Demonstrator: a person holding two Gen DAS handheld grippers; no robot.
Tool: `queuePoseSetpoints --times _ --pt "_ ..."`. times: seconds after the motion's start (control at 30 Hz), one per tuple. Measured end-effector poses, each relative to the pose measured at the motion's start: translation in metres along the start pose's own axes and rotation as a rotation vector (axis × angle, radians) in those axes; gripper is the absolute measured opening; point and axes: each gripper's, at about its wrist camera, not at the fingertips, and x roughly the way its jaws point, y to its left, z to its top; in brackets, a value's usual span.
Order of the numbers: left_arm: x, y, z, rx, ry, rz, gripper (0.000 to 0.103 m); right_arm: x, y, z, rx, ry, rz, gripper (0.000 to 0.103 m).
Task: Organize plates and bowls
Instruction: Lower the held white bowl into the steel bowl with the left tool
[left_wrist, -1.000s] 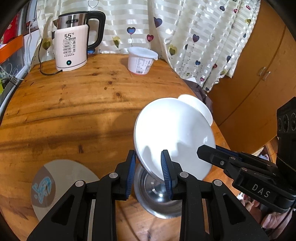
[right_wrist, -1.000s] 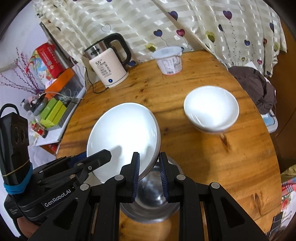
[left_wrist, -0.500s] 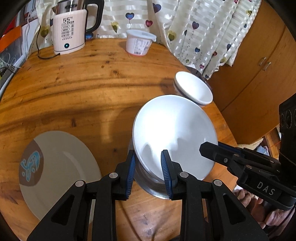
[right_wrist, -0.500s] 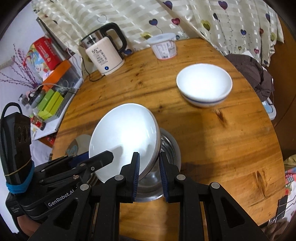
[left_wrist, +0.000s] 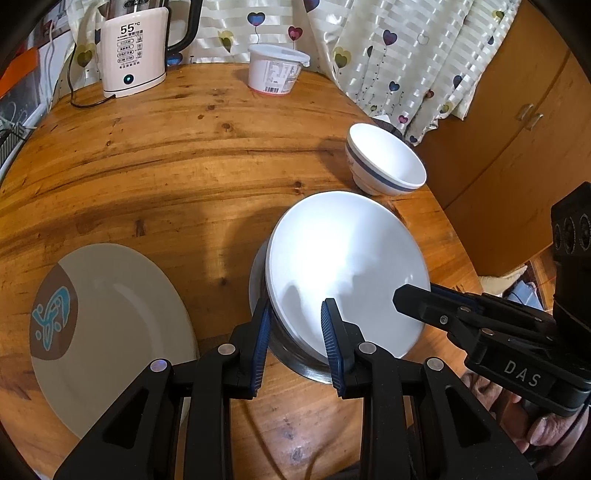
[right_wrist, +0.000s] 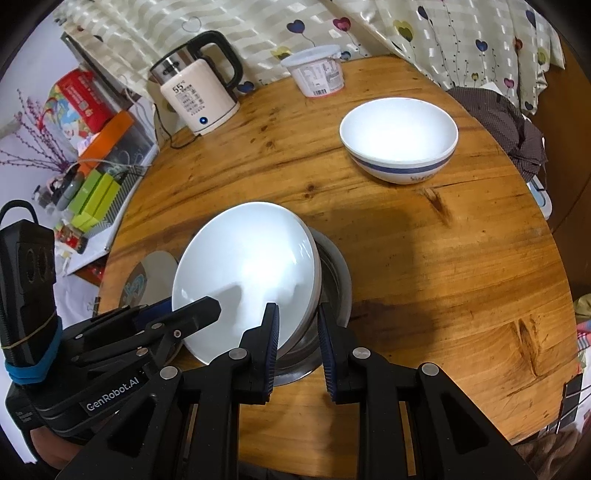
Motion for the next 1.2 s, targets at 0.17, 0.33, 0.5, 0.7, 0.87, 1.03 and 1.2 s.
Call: queuePoseSetpoints --times 0.17,0.33,0.5,0.7,0.87,1.03,1.2 --pt "0.003 0.000 0.000 0.000 0.013 -0.001 0.029 0.002 -0.001 -0.001 0.001 0.007 -0.004 0.021" --pt "0.004 0.000 0.000 0.003 0.021 -0.001 0.029 0.005 -0.003 -0.002 0.003 0.020 -0.007 0.021" --pt "0.005 -0.001 0.000 0.012 0.020 0.000 0.029 0.007 -0.004 -0.002 0.002 0.028 -0.009 0.022" --pt "0.004 -0.001 -0.001 0.016 0.018 -0.005 0.029 0.006 -0.005 -0.003 0.005 0.025 -0.016 0.023" --pt "0.003 -0.002 -0.001 0.016 0.014 -0.007 0.029 0.004 -0.006 -0.004 0.002 0.017 -0.019 0.023" --pt "-0.001 -0.003 -0.001 0.014 0.000 -0.010 0.029 0.000 -0.006 -0.003 -0.010 0.004 -0.022 0.023" --pt "-0.007 0.001 -0.001 0.007 -0.022 -0.009 0.029 -0.005 -0.006 -0.001 -0.019 -0.011 -0.028 0.023"
